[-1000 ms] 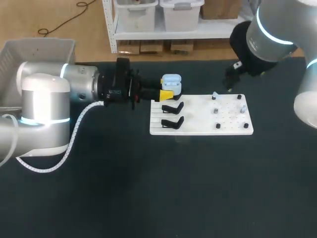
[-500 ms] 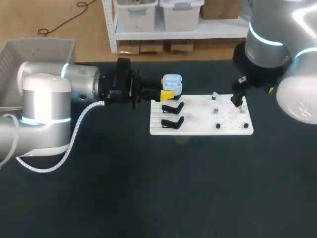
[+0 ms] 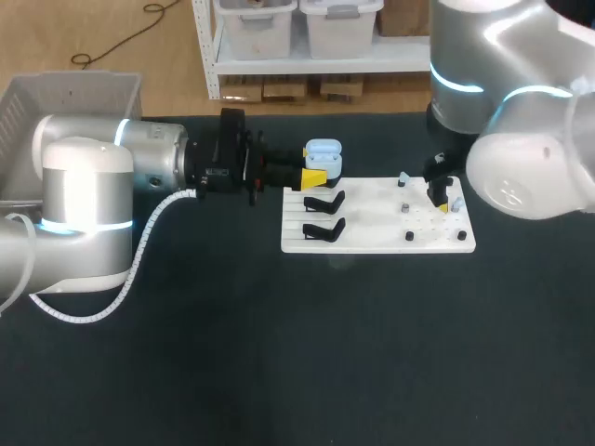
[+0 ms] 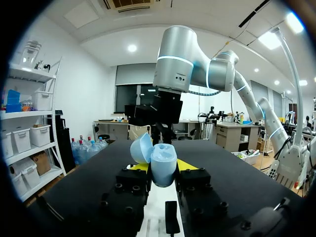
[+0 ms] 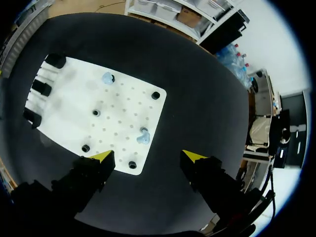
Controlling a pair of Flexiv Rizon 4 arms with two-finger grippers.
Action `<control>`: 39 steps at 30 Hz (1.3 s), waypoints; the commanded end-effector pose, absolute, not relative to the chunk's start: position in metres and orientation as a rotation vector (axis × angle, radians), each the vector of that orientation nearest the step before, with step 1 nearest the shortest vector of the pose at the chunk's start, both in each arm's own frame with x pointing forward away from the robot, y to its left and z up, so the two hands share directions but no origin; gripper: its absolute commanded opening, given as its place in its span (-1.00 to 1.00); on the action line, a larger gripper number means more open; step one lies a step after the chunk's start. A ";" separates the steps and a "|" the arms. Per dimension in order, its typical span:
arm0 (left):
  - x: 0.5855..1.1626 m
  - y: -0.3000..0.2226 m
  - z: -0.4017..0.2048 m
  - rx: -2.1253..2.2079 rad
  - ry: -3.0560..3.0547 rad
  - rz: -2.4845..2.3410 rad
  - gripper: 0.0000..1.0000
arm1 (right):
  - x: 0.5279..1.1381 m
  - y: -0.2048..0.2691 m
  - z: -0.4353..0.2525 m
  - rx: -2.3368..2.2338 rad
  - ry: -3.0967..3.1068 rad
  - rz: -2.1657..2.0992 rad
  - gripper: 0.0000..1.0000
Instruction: Pick up each earbud case from the left stands, insert the matching earbuds, close the lid, and place the case in the box.
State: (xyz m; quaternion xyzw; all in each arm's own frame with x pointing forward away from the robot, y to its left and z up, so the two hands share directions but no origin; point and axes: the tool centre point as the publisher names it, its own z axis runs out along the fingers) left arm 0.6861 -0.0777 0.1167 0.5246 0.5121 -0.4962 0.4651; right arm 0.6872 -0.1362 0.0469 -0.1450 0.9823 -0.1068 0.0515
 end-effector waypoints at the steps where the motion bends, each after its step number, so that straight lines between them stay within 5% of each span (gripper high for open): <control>1: 0.686 -0.078 0.116 1.287 1.256 -1.218 -1.00 | 0.691 -0.134 0.044 -0.388 2.997 -0.332 0.69; 14: 0.686 -0.078 0.116 1.287 1.256 -1.218 -1.00 | 0.702 -0.136 0.031 -0.234 3.015 -0.287 0.00; 39: 0.686 -0.078 0.116 1.287 1.256 -1.218 -1.00 | 0.705 -0.135 0.015 -0.232 2.990 -0.301 -0.41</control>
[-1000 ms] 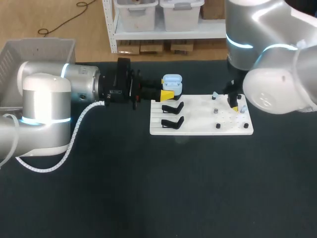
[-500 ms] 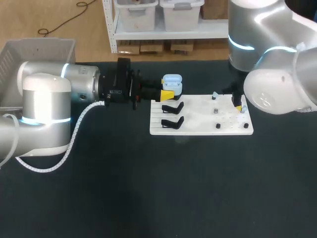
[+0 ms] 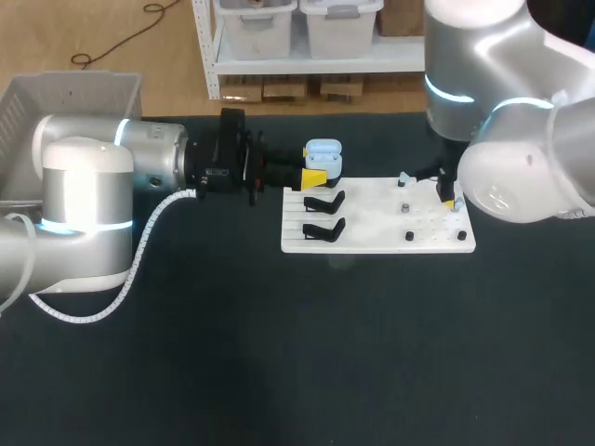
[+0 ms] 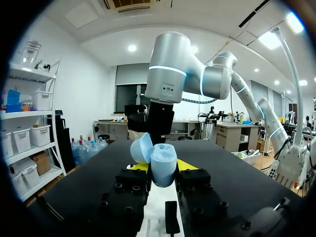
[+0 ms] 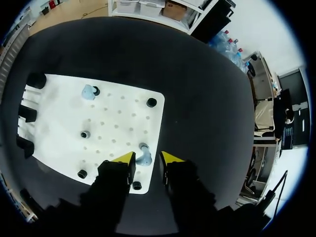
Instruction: Pick up each earbud case from the left stands, insert the matching earbuds, close the lid, and place the case in the box.
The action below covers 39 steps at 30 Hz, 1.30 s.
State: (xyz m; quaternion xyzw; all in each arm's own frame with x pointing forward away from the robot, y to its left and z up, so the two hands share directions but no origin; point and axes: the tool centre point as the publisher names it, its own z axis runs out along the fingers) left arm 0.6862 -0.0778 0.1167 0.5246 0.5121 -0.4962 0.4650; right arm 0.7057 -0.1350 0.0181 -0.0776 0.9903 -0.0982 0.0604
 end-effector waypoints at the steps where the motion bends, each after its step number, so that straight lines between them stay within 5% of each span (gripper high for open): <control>1: 0.686 -0.078 0.116 1.287 1.256 -1.218 -1.00 | 0.705 -0.135 0.015 -0.232 2.990 -0.301 -0.42; 14: 0.686 -0.078 0.116 1.287 1.256 -1.218 -1.00 | 0.707 -0.135 0.010 -0.230 2.995 -0.308 -0.55; 19: 0.686 -0.078 0.116 1.287 1.256 -1.218 -1.00 | 0.707 -0.135 0.009 -0.231 3.000 -0.307 -0.69; 22: 0.686 -0.078 0.116 1.287 1.256 -1.218 -1.00 | 0.708 -0.135 0.008 -0.230 3.001 -0.306 -1.00; 39: 0.686 -0.078 0.116 1.287 1.256 -1.218 -1.00 | 0.676 -0.121 0.068 -0.223 2.924 -0.309 -1.00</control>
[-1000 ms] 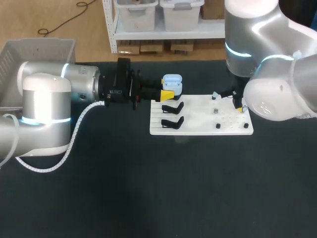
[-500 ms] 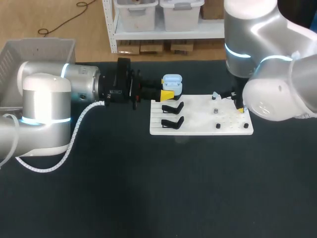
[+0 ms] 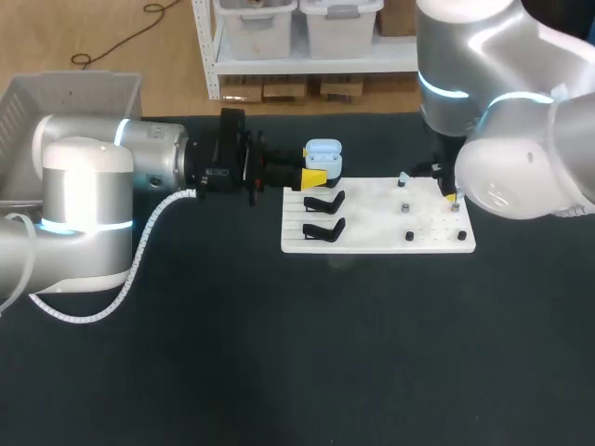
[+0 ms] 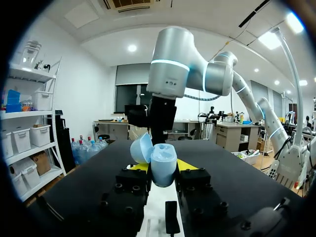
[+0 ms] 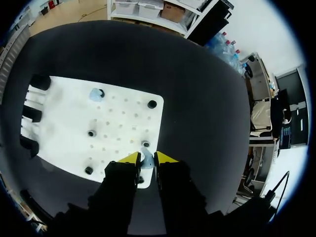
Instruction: Pick up each earbud case from the left stands, insert the matching earbuds, close the lid, and place the case in the box.
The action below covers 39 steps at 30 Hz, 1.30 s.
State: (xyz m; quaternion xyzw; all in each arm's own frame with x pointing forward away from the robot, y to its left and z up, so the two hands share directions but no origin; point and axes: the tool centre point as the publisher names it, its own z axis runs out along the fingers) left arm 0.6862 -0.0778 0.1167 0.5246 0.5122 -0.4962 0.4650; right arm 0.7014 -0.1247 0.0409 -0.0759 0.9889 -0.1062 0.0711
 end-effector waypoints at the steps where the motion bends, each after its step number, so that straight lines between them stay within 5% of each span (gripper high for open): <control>1: 0.686 -0.078 0.116 1.287 1.256 -1.218 -1.00 | 0.673 -0.118 0.074 -0.223 2.919 -0.308 -1.00; 16: 0.683 -0.082 0.109 1.295 1.235 -1.232 -1.00 | 0.639 -0.059 0.146 -0.206 3.053 -0.306 -1.00; 39: 0.670 -0.083 0.098 1.278 1.197 -1.212 -1.00 | 0.623 -0.055 0.144 0.008 3.081 -0.198 -1.00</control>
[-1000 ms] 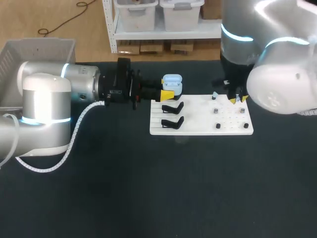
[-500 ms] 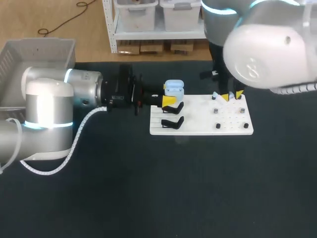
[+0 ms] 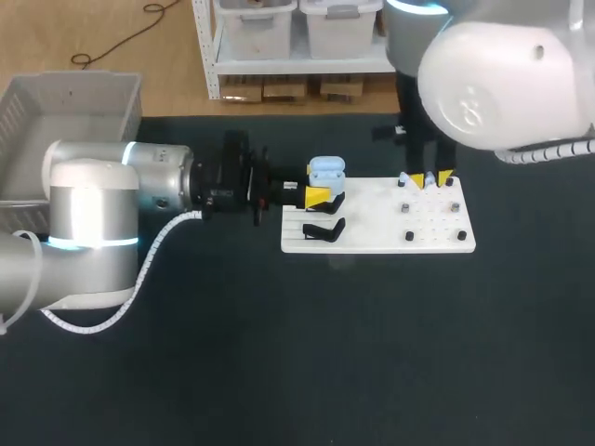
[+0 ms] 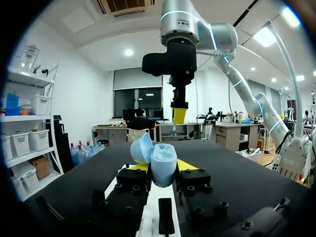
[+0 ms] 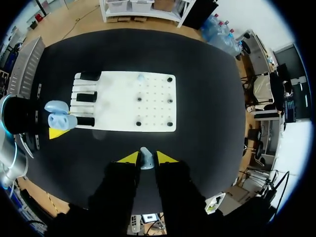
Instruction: Pick up each earbud case from the left stands, insert the matching earbuds, close the lid, and place the case in the box.
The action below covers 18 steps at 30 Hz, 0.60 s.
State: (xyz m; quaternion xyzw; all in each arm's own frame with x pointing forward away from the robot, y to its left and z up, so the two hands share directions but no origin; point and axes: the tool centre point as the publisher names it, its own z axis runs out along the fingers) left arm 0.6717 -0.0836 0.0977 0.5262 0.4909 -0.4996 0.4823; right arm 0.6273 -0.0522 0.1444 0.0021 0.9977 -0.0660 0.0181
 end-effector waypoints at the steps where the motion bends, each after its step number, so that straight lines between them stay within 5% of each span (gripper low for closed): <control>1: 0.670 -0.083 0.098 1.278 1.197 -1.212 -1.00 | 0.623 -0.055 0.144 0.008 3.081 -0.198 -1.00; 18: 0.660 -0.093 0.095 1.320 1.184 -1.199 -1.00 | 0.629 -0.043 0.141 0.233 3.093 -0.116 -1.00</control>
